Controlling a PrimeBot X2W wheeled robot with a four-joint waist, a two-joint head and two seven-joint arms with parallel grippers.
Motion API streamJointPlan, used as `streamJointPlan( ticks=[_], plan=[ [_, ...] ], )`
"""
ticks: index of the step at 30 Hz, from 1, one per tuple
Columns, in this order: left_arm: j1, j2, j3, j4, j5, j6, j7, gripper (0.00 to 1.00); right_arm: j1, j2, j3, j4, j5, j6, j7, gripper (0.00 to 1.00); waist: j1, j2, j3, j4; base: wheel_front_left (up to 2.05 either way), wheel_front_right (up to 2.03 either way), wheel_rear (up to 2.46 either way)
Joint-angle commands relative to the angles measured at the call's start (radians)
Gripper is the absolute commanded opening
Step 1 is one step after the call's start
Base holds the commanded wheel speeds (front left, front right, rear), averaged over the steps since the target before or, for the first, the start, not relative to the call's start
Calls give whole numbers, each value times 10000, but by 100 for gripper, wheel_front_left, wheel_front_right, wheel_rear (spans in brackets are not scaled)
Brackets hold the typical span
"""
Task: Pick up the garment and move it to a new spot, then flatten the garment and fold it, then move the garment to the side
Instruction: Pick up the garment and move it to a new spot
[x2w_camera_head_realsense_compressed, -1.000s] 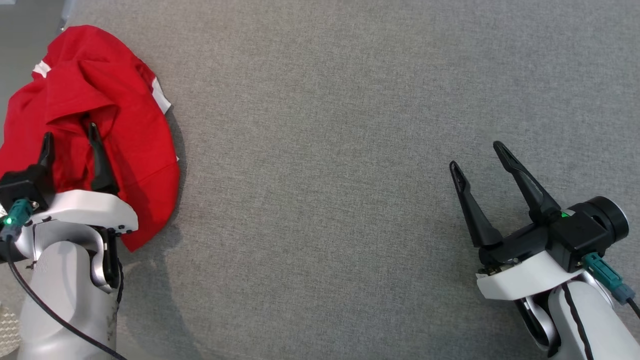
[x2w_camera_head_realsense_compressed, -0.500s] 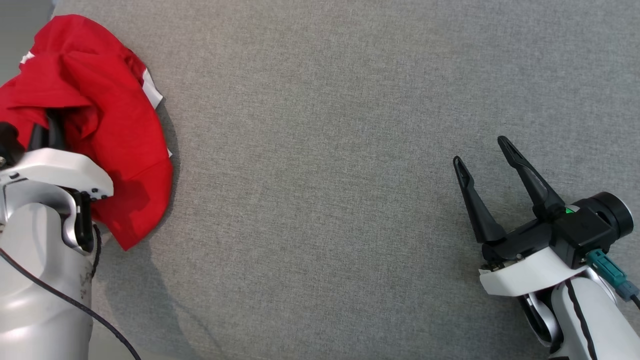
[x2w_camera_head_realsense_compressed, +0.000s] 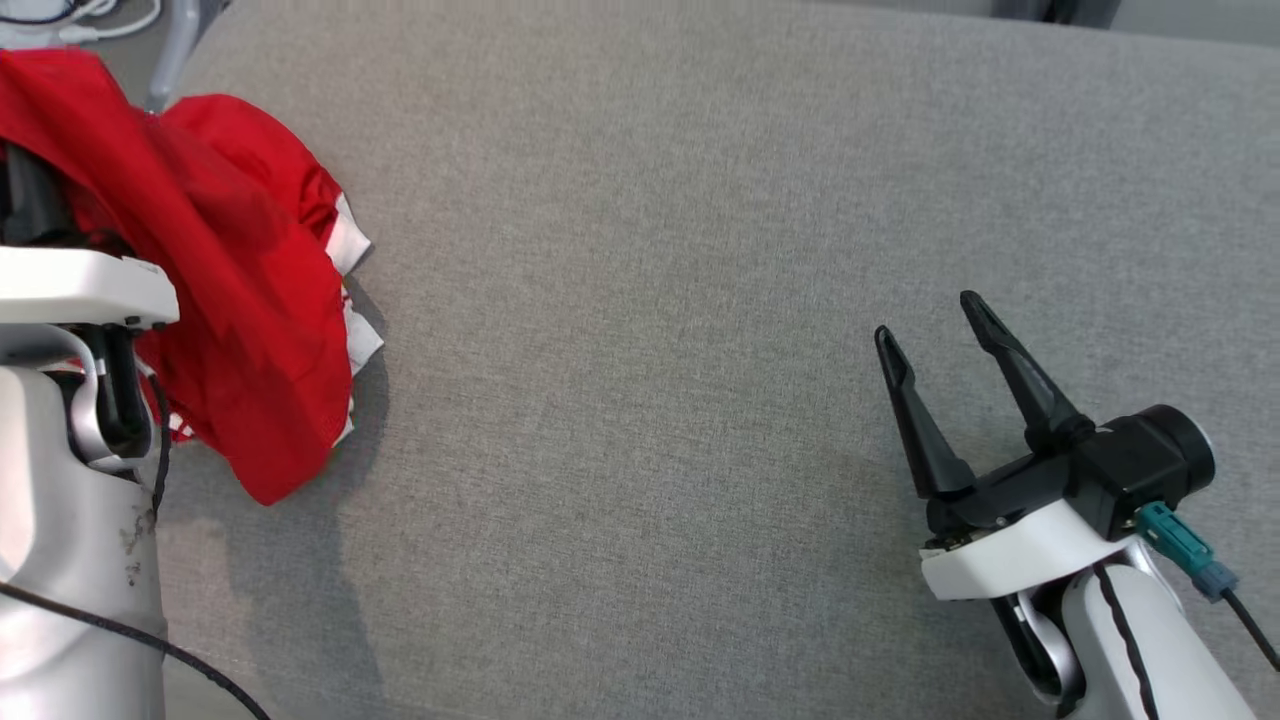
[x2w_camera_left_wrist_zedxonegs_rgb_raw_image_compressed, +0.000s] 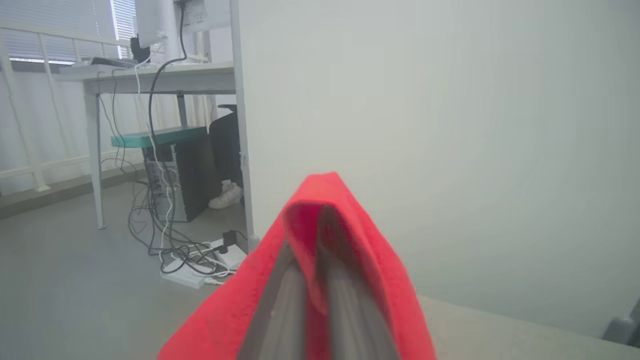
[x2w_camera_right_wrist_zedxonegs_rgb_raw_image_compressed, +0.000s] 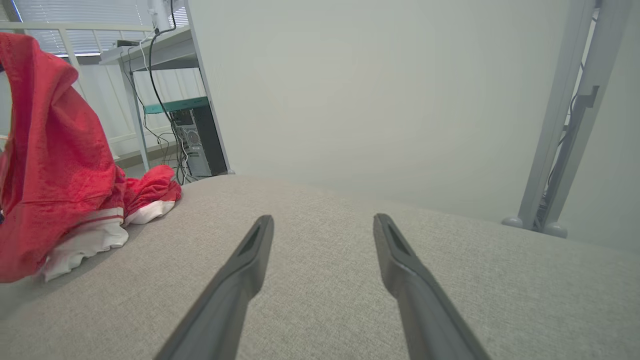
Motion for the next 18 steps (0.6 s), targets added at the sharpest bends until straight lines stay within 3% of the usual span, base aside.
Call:
streamJointPlan(
  ticks=[1, 10, 18],
  plan=[
    [146, 24, 75, -493, -130, -52, 79, 0, 103, 52, -8, 63, 65, -7, -23, 100, 0, 0, -381, -80, 0, 0, 0],
    [89, -345, 108, -3822, -1242, -326, 1375, 0, 320, 540, -41, 247, 253, -7, -22, 100, 0, 0, -1339, -464, 0, 0, 0],
    [-41, -901, -978, -5055, -1750, -346, 2625, 0, 291, 733, -159, 249, 342, -7, -22, 100, 0, 0, -1698, -1225, 0, 0, 0]
  ],
)
